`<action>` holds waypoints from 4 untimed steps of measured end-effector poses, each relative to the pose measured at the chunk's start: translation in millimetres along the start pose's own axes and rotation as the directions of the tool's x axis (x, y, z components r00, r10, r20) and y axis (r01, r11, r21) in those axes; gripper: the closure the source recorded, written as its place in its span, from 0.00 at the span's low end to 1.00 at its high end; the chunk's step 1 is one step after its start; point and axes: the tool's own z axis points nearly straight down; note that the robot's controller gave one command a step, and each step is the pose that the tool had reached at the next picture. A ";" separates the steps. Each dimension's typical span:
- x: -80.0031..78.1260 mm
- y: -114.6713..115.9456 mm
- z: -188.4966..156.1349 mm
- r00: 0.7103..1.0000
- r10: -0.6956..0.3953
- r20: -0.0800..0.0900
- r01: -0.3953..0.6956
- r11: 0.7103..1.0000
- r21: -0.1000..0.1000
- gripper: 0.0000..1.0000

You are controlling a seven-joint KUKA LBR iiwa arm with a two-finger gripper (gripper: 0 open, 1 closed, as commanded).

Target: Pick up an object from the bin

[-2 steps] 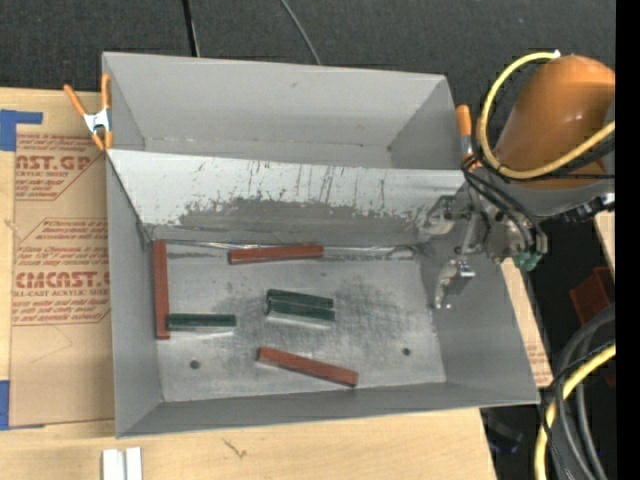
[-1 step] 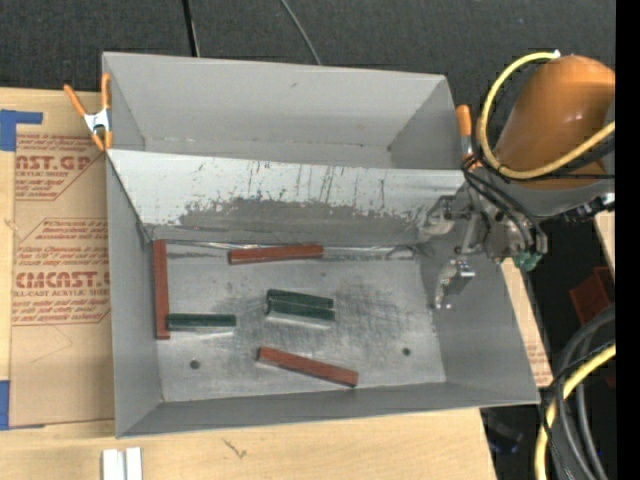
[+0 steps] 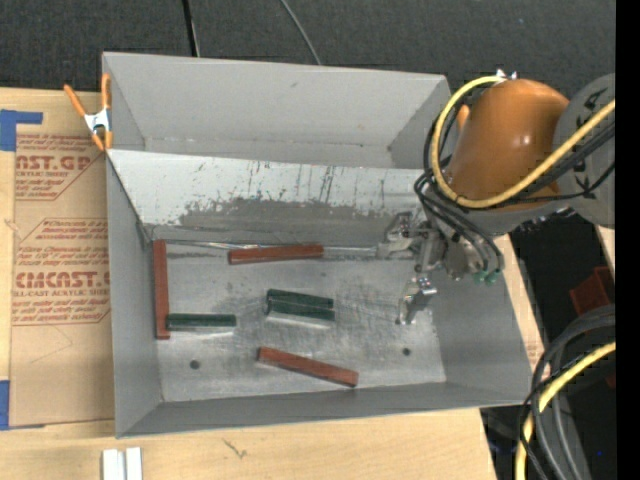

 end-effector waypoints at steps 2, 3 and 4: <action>-21.2 38.0 59.3 1.000 -0.028 -0.011 0.028 1.000 -0.002 0.00; -27.4 52.7 123.6 0.999 0.039 0.016 -0.039 0.999 0.001 1.00; -28.3 53.8 126.2 0.999 0.040 0.025 -0.040 0.999 -0.001 0.00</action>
Offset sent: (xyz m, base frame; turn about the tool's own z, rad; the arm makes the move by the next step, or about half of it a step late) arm 0.0428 0.0605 -0.0388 -0.0773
